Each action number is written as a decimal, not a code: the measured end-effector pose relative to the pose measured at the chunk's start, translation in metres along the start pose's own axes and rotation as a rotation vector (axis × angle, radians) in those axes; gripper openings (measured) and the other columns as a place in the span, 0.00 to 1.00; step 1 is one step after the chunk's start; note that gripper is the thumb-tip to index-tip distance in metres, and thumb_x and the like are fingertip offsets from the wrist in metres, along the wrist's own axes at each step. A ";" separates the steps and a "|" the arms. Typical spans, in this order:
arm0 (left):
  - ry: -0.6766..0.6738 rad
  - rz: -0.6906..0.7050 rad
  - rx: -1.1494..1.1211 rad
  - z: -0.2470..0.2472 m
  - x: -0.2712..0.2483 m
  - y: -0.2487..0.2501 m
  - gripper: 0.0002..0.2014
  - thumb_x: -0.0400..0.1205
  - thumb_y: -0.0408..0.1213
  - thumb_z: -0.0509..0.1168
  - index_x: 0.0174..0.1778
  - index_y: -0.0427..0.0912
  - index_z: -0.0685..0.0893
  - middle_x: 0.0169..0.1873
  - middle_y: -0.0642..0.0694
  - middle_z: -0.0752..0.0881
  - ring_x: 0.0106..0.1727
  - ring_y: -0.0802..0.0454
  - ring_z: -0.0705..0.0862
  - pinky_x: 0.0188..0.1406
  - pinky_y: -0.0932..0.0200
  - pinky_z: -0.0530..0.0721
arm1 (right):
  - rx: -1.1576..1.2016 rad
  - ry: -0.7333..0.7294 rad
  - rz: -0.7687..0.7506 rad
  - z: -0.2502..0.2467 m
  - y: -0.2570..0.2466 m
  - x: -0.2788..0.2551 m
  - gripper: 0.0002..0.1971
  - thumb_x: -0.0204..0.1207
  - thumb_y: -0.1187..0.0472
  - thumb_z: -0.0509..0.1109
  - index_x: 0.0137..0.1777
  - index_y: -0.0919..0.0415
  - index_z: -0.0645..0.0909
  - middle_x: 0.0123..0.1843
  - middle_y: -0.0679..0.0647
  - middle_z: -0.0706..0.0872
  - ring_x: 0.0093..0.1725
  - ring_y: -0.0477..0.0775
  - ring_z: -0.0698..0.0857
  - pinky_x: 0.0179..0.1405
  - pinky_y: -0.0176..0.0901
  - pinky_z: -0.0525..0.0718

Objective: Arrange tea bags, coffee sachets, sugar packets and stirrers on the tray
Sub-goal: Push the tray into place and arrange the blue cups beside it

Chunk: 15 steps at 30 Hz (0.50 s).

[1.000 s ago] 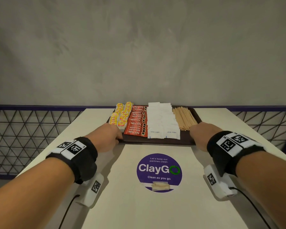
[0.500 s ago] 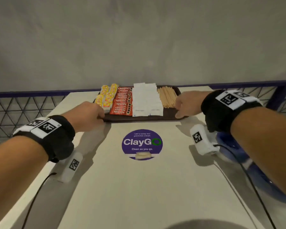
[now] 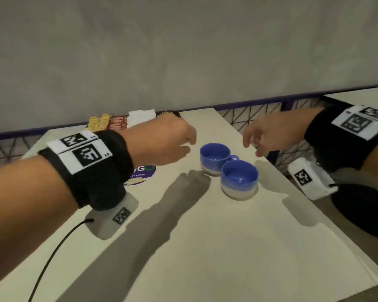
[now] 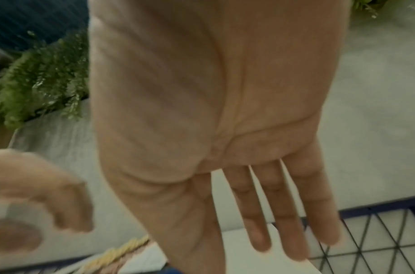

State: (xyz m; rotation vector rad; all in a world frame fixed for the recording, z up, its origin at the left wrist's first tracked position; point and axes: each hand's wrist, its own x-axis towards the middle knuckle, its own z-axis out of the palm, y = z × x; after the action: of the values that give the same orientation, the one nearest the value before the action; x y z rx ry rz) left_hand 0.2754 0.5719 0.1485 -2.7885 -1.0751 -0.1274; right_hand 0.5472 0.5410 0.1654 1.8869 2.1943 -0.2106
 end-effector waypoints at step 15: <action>-0.097 -0.116 -0.095 0.101 0.087 0.030 0.07 0.84 0.33 0.64 0.46 0.49 0.85 0.42 0.46 0.87 0.43 0.46 0.85 0.48 0.48 0.86 | 0.034 0.275 -0.294 0.118 0.007 -0.004 0.07 0.85 0.54 0.66 0.56 0.53 0.83 0.54 0.50 0.83 0.53 0.55 0.82 0.54 0.49 0.80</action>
State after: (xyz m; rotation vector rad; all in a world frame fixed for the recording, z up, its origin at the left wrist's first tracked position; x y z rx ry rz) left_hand 0.3625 0.6243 0.0574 -2.8420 -1.2866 -0.0584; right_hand 0.5652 0.5073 0.0539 1.6865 2.6658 -0.0397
